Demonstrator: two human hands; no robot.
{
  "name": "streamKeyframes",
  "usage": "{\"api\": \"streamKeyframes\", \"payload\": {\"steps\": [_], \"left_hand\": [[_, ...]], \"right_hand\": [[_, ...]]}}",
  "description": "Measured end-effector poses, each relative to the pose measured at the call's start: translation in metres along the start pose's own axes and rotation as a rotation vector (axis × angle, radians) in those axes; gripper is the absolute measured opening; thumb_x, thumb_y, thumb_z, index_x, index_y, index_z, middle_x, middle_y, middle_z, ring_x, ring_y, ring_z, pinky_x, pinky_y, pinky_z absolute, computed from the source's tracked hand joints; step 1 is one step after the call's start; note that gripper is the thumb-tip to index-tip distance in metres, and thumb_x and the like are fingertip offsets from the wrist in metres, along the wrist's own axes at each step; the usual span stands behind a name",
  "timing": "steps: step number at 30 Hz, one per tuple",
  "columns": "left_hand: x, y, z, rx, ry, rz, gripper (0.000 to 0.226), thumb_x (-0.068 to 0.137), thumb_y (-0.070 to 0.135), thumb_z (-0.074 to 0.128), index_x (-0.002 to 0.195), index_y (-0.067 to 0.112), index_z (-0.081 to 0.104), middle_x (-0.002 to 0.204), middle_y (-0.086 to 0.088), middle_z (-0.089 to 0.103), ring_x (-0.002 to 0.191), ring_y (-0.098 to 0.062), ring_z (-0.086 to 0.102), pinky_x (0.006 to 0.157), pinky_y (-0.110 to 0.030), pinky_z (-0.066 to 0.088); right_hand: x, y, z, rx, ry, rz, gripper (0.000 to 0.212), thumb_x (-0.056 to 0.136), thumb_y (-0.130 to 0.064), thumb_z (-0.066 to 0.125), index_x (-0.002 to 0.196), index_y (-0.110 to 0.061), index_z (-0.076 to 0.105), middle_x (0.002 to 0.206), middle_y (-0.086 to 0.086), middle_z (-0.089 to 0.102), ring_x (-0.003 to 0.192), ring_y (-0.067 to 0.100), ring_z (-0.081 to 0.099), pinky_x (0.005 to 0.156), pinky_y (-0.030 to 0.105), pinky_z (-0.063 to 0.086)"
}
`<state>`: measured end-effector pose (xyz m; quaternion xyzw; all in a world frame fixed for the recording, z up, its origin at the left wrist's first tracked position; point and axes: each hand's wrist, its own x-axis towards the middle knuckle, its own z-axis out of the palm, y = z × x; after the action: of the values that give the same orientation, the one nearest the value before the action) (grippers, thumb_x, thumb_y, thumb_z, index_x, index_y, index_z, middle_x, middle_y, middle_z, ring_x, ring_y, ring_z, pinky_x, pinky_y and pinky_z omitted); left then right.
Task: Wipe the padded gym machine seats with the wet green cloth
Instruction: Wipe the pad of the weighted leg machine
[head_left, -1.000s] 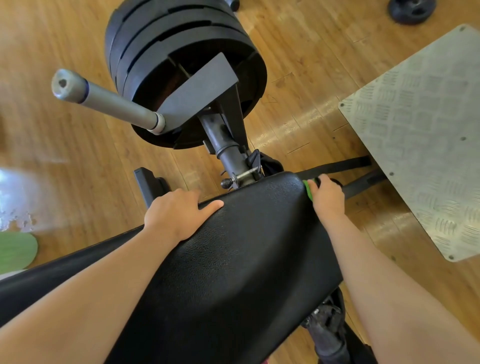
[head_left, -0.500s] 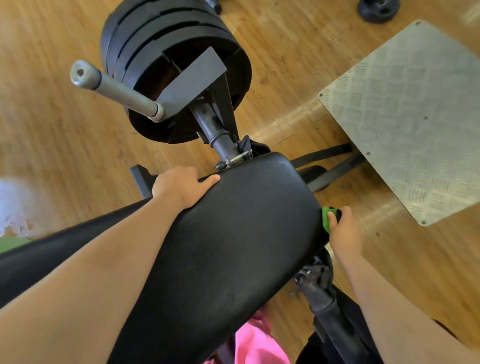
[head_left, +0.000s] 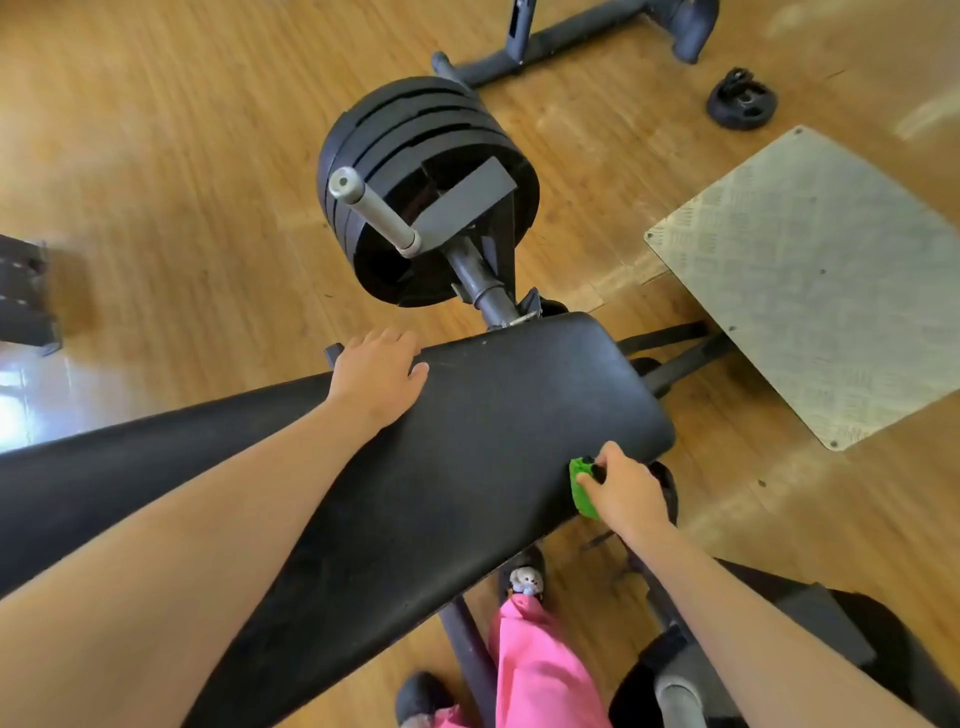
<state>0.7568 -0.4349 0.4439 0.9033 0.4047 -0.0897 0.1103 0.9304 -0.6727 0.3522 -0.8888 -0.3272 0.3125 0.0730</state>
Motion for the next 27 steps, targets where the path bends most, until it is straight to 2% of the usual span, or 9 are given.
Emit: {"api": "streamKeyframes", "payload": {"steps": [3,7,12,18,23,27], "left_hand": [[-0.049,-0.018,-0.019,0.008,0.014,-0.007,0.027,0.099,0.032,0.046,0.119,0.015,0.054,0.122,-0.002,0.057,0.108,-0.022,0.054,0.091,-0.034,0.041],[-0.116,-0.037,-0.042,-0.006,0.035,-0.001,0.029,0.1,0.03,0.045,0.123,0.017,0.054,0.126,0.001,0.054,0.113,-0.02,0.05,0.096,-0.031,0.038],[-0.2,-0.053,-0.052,-0.083,0.095,-0.006,0.023,0.098,0.029,0.047,0.117,0.02,0.056,0.115,0.007,0.057,0.106,-0.014,0.052,0.093,-0.026,0.038],[-0.267,-0.058,-0.04,-0.124,0.195,-0.047,0.026,0.097,0.029,0.05,0.121,0.021,0.056,0.122,0.007,0.057,0.113,-0.012,0.051,0.102,-0.027,0.037],[-0.275,-0.058,-0.04,-0.121,0.227,-0.052,0.031,0.096,0.028,0.052,0.126,0.02,0.055,0.129,0.006,0.054,0.12,-0.013,0.05,0.105,-0.029,0.036],[-0.256,-0.051,-0.038,-0.11,0.203,-0.044,0.035,0.096,0.027,0.052,0.13,0.02,0.054,0.131,0.006,0.053,0.122,-0.013,0.05,0.106,-0.029,0.036]], "right_hand": [[-0.036,-0.033,0.007,0.001,-0.019,-0.072,0.023,0.096,-0.036,0.054,0.098,-0.019,0.04,0.103,0.007,0.064,0.098,0.028,0.062,0.076,0.034,0.045],[-0.075,-0.072,0.009,-0.003,-0.046,-0.159,0.023,0.096,-0.038,0.055,0.1,-0.018,0.043,0.105,0.008,0.064,0.099,0.027,0.062,0.08,0.033,0.046],[-0.129,-0.12,0.019,0.076,-0.055,-0.304,0.021,0.093,-0.036,0.06,0.101,-0.021,0.048,0.104,0.001,0.065,0.094,0.018,0.062,0.07,0.022,0.041],[-0.176,-0.164,0.031,0.229,-0.108,-0.481,0.02,0.088,-0.033,0.068,0.101,-0.025,0.055,0.106,-0.004,0.063,0.094,0.012,0.059,0.075,0.021,0.046],[-0.165,-0.166,0.02,0.382,-0.036,-0.446,0.017,0.091,-0.031,0.066,0.103,-0.022,0.057,0.103,-0.002,0.063,0.095,0.014,0.059,0.075,0.025,0.048],[-0.123,-0.158,-0.007,0.494,0.032,-0.375,0.016,0.094,-0.028,0.061,0.106,-0.019,0.055,0.102,-0.001,0.059,0.096,0.015,0.056,0.069,0.02,0.041]]}}
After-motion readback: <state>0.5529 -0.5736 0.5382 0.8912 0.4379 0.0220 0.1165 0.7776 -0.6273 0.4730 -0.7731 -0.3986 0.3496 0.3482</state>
